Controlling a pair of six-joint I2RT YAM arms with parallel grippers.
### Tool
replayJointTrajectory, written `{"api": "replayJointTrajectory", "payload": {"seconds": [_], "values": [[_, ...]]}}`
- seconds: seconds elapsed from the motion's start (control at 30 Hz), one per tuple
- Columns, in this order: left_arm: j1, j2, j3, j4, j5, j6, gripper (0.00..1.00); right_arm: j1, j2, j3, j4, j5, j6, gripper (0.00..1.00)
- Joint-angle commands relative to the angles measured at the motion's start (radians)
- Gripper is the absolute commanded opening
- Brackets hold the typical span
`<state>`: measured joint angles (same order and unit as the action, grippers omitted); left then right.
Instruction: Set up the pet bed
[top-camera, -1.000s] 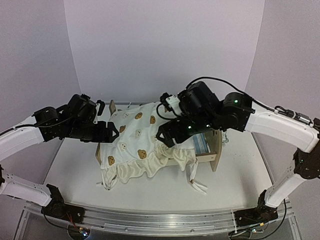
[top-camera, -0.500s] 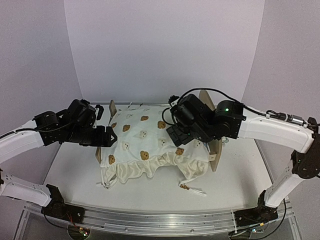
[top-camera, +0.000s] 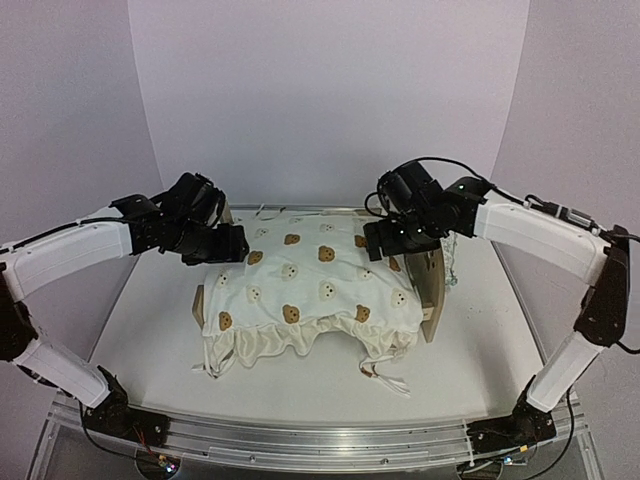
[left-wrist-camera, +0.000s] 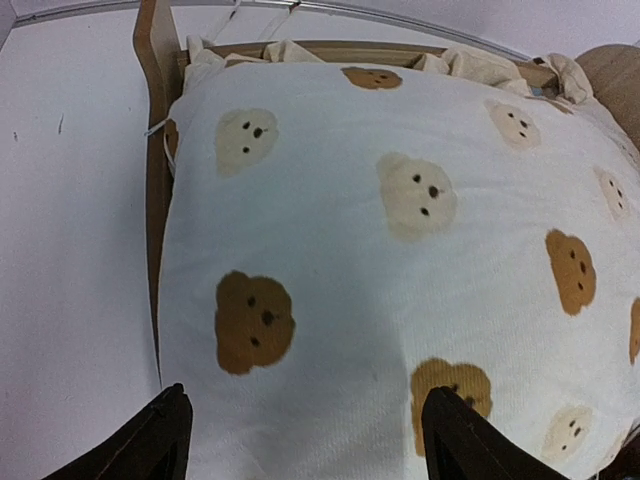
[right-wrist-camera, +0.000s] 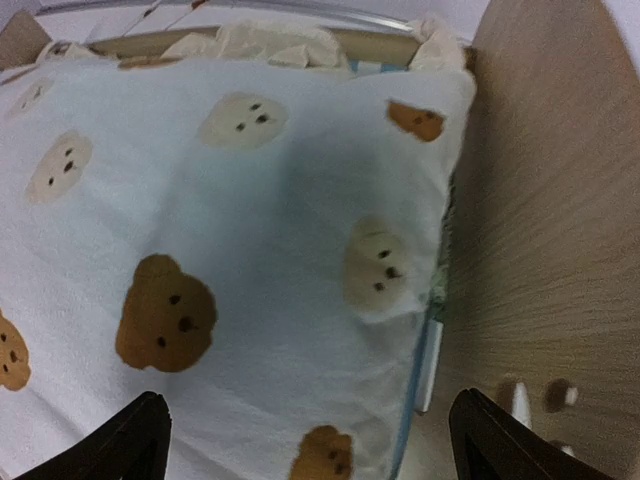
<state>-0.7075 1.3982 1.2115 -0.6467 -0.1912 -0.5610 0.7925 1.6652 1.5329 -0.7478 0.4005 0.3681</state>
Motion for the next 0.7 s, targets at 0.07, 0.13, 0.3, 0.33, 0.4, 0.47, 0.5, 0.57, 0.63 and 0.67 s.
{"api": "replayJointTrajectory", "payload": {"seconds": [0.07, 0.13, 0.3, 0.33, 0.4, 0.47, 0.5, 0.57, 0.63, 0.67], "values": [[0.062, 0.075, 0.088, 0.039, 0.054, 0.057, 0.81, -0.034, 0.079, 0.089, 0.005, -0.064, 0.043, 0.98], [0.09, 0.097, 0.089, 0.05, 0.085, 0.063, 0.81, -0.047, 0.104, 0.091, 0.006, -0.064, 0.054, 0.98], [0.109, 0.15, 0.068, 0.082, 0.149, 0.072, 0.81, -0.056, 0.162, 0.08, 0.007, -0.055, 0.073, 0.98], [0.11, 0.157, 0.061, 0.092, 0.164, 0.072, 0.81, -0.057, 0.173, 0.078, 0.009, -0.061, 0.075, 0.98], [0.115, 0.174, 0.051, 0.105, 0.186, 0.073, 0.8, -0.058, 0.192, 0.075, 0.017, -0.086, 0.078, 0.95], [0.115, 0.185, 0.046, 0.118, 0.215, 0.073, 0.78, -0.059, 0.201, 0.065, 0.038, -0.121, 0.077, 0.86], [0.116, 0.188, 0.044, 0.124, 0.232, 0.072, 0.76, -0.059, 0.202, 0.059, 0.052, -0.138, 0.076, 0.81], [0.116, 0.188, 0.039, 0.137, 0.249, 0.07, 0.69, -0.059, 0.202, 0.044, 0.082, -0.178, 0.069, 0.67], [0.117, 0.188, 0.034, 0.15, 0.264, 0.07, 0.58, -0.059, 0.198, 0.029, 0.111, -0.213, 0.06, 0.5], [0.116, 0.187, 0.032, 0.158, 0.275, 0.07, 0.52, -0.059, 0.196, 0.024, 0.121, -0.229, 0.053, 0.4]]}}
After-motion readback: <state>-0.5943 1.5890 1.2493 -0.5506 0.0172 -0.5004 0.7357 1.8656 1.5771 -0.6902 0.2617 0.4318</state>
